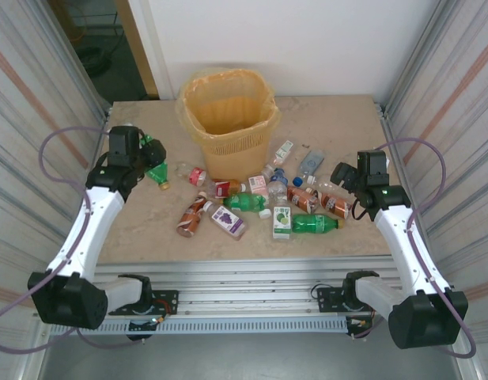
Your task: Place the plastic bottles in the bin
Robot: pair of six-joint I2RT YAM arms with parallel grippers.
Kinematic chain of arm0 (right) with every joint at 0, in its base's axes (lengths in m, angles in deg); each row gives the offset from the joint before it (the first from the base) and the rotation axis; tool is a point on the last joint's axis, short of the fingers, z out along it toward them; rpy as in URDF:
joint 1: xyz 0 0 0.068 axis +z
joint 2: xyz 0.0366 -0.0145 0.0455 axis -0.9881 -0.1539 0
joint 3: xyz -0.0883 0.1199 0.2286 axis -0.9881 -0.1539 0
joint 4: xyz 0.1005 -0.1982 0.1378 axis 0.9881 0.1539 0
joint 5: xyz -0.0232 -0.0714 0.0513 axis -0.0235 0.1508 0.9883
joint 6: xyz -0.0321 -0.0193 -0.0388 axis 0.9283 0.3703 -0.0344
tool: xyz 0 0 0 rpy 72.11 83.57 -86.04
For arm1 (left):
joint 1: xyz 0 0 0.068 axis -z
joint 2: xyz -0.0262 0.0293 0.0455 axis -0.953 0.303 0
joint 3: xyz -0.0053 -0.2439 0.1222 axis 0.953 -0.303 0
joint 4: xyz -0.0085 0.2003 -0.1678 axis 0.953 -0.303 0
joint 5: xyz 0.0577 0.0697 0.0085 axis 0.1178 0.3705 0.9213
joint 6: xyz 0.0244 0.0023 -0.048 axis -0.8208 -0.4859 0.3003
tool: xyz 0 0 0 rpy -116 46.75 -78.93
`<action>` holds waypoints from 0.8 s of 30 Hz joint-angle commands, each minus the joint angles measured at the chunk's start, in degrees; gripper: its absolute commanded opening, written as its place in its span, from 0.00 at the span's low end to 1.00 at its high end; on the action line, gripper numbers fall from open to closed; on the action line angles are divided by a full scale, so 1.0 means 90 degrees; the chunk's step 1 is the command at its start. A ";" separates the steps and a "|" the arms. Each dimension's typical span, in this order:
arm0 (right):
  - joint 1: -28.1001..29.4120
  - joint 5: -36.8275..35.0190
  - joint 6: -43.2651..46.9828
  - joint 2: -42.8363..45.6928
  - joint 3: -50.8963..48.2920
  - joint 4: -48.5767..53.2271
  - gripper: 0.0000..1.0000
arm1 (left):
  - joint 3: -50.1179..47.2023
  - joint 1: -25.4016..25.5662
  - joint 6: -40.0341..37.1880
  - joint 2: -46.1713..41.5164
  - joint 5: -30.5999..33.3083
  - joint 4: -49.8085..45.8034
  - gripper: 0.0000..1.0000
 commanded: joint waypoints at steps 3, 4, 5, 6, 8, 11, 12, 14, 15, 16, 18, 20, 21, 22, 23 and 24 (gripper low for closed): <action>0.0036 0.0020 -0.0174 -0.0039 0.0076 -0.0102 0.98 | 0.0817 0.0485 -0.0300 -0.0106 -0.0263 0.0532 0.40; 0.0031 0.0038 -0.0184 -0.0041 0.0079 -0.0107 0.98 | 0.0931 0.0593 -0.0365 -0.0061 -0.0231 0.0637 0.40; 0.0036 0.0050 -0.0199 -0.0031 0.0073 -0.0100 0.98 | 0.1085 0.0715 -0.0439 0.0016 -0.0165 0.0747 0.39; 0.0037 0.0058 -0.0211 -0.0018 0.0069 -0.0107 0.98 | 0.1222 0.0809 -0.0496 0.0123 -0.0121 0.0869 0.39; 0.0033 0.0067 -0.0230 0.0026 0.0041 -0.0098 0.98 | 0.1596 0.0923 -0.0571 0.0363 -0.0156 0.1024 0.40; 0.0042 0.0043 -0.0236 0.0092 0.0025 -0.0035 0.98 | 0.2234 0.1128 -0.0716 0.0779 -0.0256 0.1208 0.40; 0.0041 0.0026 -0.0236 0.0115 0.0015 -0.0006 0.98 | 0.2446 0.1207 -0.0784 0.0937 -0.0252 0.1266 0.40; 0.0041 -0.0015 -0.0247 0.0173 -0.0002 0.0036 0.98 | 0.2832 0.1321 -0.0893 0.1217 -0.0250 0.1398 0.40; 0.0041 -0.0026 -0.0246 0.0210 -0.0009 0.0048 0.98 | 0.3014 0.1369 -0.0913 0.1387 -0.0261 0.1468 0.40; 0.0041 -0.0042 -0.0259 0.0230 -0.0028 0.0056 0.98 | 0.3183 0.1399 -0.0958 0.1537 -0.0269 0.1531 0.40; 0.0041 -0.0057 -0.0266 0.0233 -0.0052 0.0068 0.98 | 0.3557 0.1444 -0.0995 0.1881 -0.0283 0.1581 0.40; 0.0046 -0.0059 -0.0275 0.0236 -0.0069 0.0087 0.98 | 0.3936 0.1513 -0.1108 0.2294 -0.0303 0.1602 0.40; 0.0041 -0.0067 -0.0276 0.0241 -0.0068 0.0105 0.98 | 0.4066 0.1575 -0.1212 0.2463 -0.0215 0.1652 0.40; 0.0046 -0.0065 -0.0285 0.0241 -0.0069 0.0110 0.98 | 0.4248 0.1628 -0.1339 0.2684 -0.0128 0.1690 0.40; 0.0043 -0.0067 -0.0290 0.0233 -0.0069 0.0117 0.98 | 0.4467 0.1673 -0.1451 0.2902 -0.0062 0.1664 0.40; 0.0046 -0.0055 -0.0293 0.0241 -0.0052 0.0126 0.98 | 0.4683 0.1702 -0.1524 0.3116 -0.0039 0.1617 0.40</action>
